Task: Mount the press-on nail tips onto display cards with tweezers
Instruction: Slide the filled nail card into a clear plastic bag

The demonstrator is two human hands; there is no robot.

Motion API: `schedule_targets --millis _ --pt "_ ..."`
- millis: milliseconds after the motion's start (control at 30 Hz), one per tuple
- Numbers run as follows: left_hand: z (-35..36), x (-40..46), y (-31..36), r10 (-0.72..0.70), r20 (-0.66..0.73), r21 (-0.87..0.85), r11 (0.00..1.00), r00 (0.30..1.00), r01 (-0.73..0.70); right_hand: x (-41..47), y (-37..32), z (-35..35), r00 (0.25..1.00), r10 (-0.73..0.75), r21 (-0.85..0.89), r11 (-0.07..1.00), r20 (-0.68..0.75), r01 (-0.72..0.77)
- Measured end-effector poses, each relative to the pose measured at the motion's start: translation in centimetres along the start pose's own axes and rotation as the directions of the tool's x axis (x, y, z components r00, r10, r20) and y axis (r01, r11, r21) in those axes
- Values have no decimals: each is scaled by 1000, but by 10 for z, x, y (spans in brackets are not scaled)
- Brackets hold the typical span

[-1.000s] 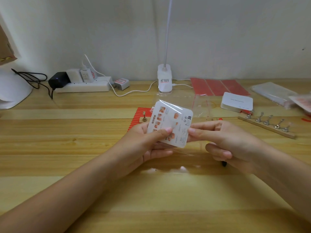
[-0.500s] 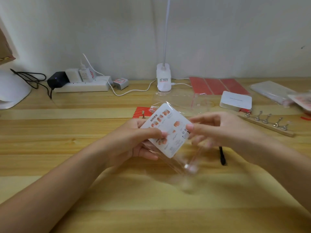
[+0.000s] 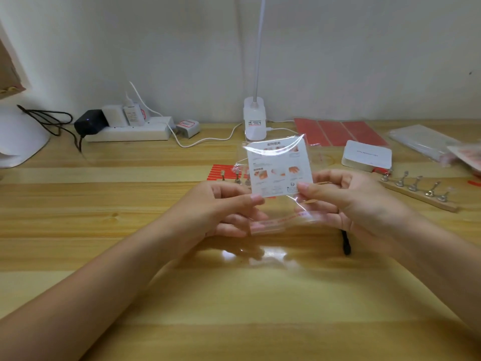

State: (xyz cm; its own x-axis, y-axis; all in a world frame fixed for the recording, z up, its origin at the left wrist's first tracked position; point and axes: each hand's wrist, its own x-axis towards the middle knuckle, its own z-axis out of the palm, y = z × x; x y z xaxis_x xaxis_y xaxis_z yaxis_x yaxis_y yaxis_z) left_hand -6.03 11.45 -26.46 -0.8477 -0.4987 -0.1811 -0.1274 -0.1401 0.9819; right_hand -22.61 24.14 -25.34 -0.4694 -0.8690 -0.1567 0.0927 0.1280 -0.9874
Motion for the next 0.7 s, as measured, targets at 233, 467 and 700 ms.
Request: schedule_targets --millis 233,467,700 --pt "-7 2 0 17 -94 172 985 995 0 1 -1 -2 1000 -2 -237 971 3 3" --pt "-2 3 -5 44 -139 270 963 989 -5 3 7 0 987 -161 -462 876 -10 138" --pt "-13 5 -4 339 -123 725 672 933 -149 4 11 -3 999 -44 -548 835 29 53"
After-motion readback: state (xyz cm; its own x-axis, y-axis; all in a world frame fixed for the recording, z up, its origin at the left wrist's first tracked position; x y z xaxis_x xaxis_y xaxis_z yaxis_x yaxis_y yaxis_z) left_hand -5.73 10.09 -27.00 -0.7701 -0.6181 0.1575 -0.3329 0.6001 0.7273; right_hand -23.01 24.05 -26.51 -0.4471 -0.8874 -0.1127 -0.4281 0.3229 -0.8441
